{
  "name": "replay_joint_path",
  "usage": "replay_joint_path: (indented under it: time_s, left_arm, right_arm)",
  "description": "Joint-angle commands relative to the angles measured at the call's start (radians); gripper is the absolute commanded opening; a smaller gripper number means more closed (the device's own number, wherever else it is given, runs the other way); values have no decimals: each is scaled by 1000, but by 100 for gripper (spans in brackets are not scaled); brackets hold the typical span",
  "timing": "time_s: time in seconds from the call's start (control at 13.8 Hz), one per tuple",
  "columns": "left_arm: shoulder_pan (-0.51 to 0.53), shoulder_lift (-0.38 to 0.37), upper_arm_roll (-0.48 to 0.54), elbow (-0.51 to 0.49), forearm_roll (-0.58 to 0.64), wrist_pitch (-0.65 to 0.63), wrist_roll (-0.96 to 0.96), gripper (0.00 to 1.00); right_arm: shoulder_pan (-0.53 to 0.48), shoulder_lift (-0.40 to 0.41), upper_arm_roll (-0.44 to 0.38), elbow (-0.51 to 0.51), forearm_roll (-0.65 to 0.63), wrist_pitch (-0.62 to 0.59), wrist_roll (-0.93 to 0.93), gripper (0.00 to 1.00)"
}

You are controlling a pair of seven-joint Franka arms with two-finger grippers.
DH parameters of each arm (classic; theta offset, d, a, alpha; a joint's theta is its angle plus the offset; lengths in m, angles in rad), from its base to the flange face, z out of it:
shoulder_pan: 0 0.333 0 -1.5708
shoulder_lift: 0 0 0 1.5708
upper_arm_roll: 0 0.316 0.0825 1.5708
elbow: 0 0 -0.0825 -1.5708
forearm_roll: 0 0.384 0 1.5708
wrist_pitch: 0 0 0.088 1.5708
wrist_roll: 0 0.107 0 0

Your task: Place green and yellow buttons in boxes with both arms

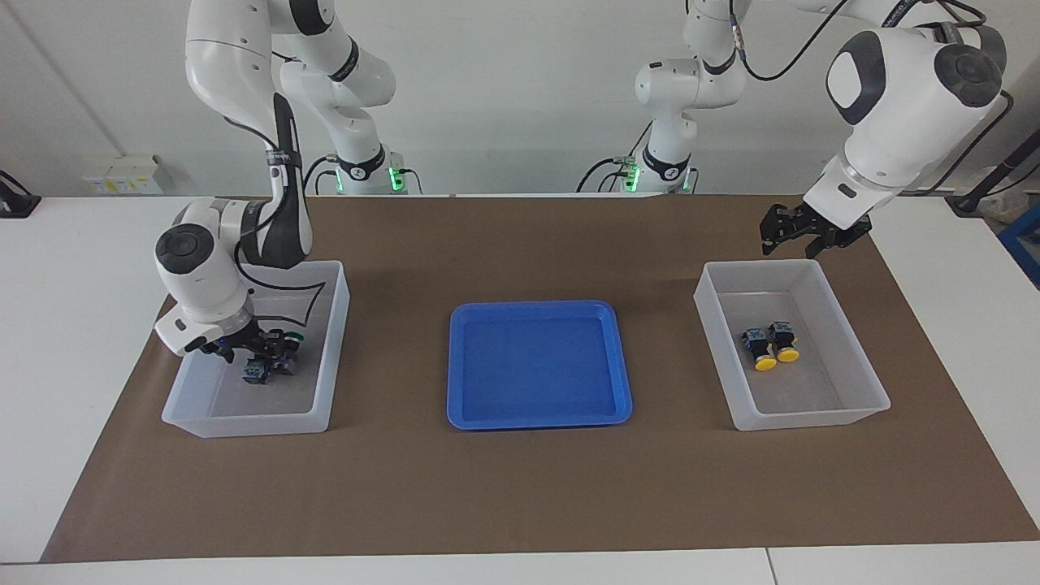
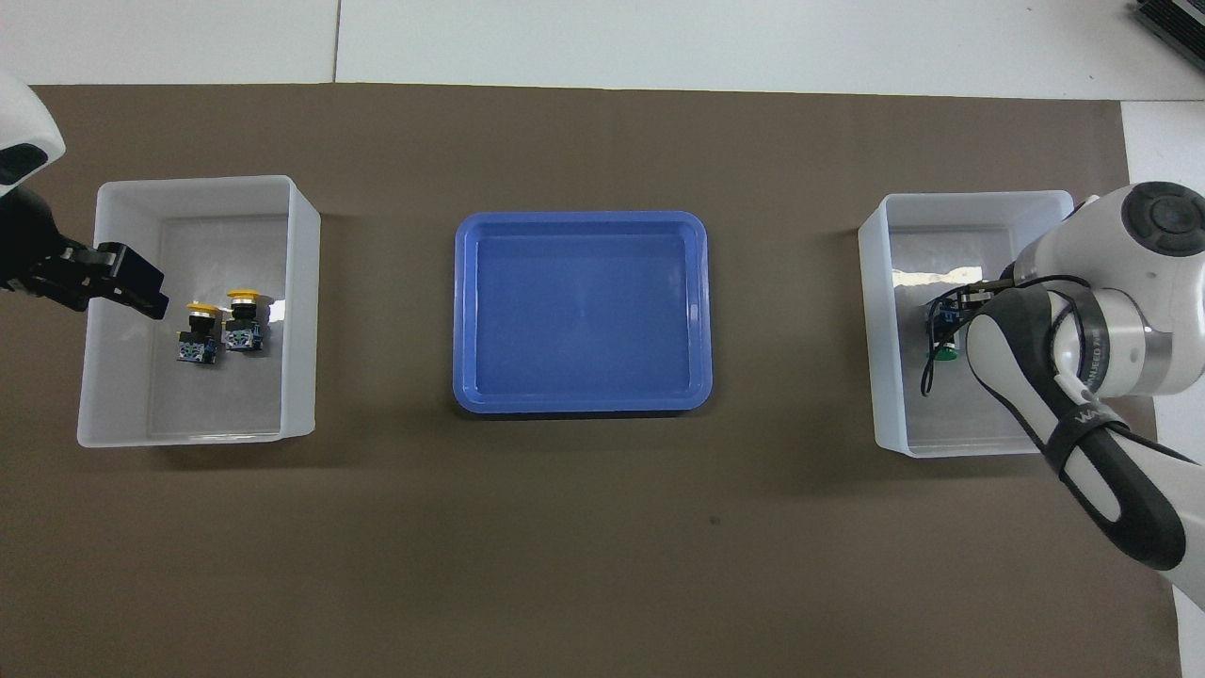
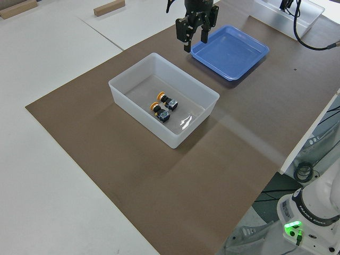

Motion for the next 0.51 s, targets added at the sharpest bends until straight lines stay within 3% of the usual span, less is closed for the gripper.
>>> replay_joint_path:
  time_s: [0.0,0.14,0.43]
  left_arm:
    - [38,-63,8,-64,13,25,68,74]
    - [80,-77,8,-64,13,25,111,74]
    - [67,-84,10,-71,13,27,87,74]
  right_arm:
    - [-18,-40,14,-16,-19,1,-14,100]
    - [-17,-75,16,-11,-7,-2,-7,100]
    - [8,-149,26,-6,21,-60,60,100]
